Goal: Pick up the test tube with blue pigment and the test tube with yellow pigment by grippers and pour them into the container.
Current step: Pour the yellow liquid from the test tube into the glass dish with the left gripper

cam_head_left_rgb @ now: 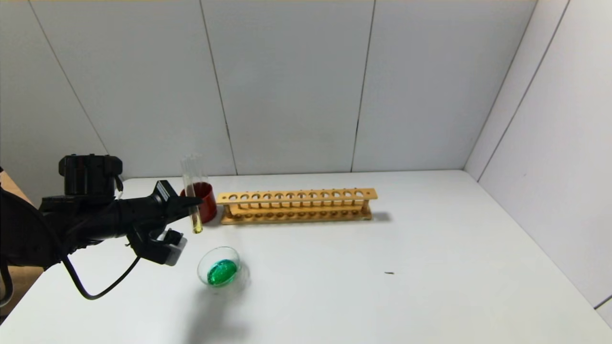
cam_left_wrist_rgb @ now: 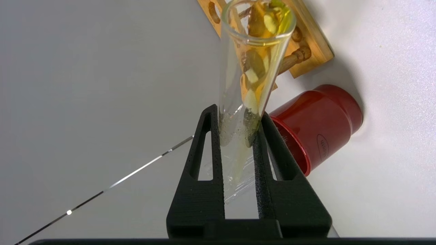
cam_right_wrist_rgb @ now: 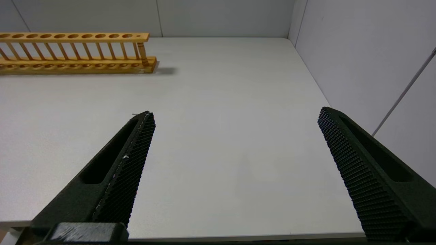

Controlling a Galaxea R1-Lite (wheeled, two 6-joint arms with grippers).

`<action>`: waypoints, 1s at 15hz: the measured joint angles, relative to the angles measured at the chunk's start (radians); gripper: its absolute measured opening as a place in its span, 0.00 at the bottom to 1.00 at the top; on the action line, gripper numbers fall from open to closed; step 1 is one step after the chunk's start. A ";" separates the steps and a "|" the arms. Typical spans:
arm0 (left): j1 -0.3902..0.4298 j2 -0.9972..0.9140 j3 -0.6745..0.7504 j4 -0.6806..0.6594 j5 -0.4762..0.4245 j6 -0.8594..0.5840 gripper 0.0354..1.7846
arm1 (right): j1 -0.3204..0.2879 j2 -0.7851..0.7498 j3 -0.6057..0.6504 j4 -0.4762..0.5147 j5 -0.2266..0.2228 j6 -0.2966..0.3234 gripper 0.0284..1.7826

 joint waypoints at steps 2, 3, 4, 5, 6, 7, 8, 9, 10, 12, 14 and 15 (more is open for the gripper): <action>-0.001 0.002 0.000 0.000 0.001 0.000 0.15 | 0.000 0.000 0.000 0.000 0.000 0.000 0.98; -0.002 0.003 -0.001 0.000 0.002 0.000 0.15 | 0.000 0.000 0.000 0.000 0.000 0.000 0.98; -0.002 0.003 -0.001 -0.001 0.003 0.001 0.15 | 0.000 0.000 0.000 0.000 0.000 0.000 0.98; -0.002 0.003 -0.002 -0.001 0.002 0.003 0.15 | 0.000 0.000 0.000 0.000 0.000 0.000 0.98; -0.002 0.003 -0.003 -0.001 0.002 0.009 0.15 | 0.000 0.000 0.000 0.000 0.000 0.000 0.98; -0.002 0.002 -0.003 -0.001 0.002 0.023 0.15 | 0.000 0.000 0.000 0.000 0.000 0.000 0.98; -0.002 0.001 -0.004 -0.001 0.000 0.039 0.15 | 0.000 0.000 0.000 0.000 0.000 0.000 0.98; -0.002 0.001 -0.005 -0.001 0.002 0.047 0.15 | 0.000 0.000 0.000 0.000 0.000 0.000 0.98; -0.002 0.001 -0.005 -0.001 0.003 0.049 0.15 | 0.000 0.000 0.000 0.000 0.000 0.000 0.98; -0.010 0.002 -0.005 -0.001 0.005 0.054 0.15 | 0.000 0.000 0.000 0.000 0.000 0.000 0.98; -0.019 0.002 -0.012 -0.006 0.007 0.058 0.15 | 0.000 0.000 0.000 0.000 0.000 0.000 0.98; -0.020 0.003 -0.015 -0.009 0.009 0.063 0.15 | 0.000 0.000 0.000 0.000 0.000 0.000 0.98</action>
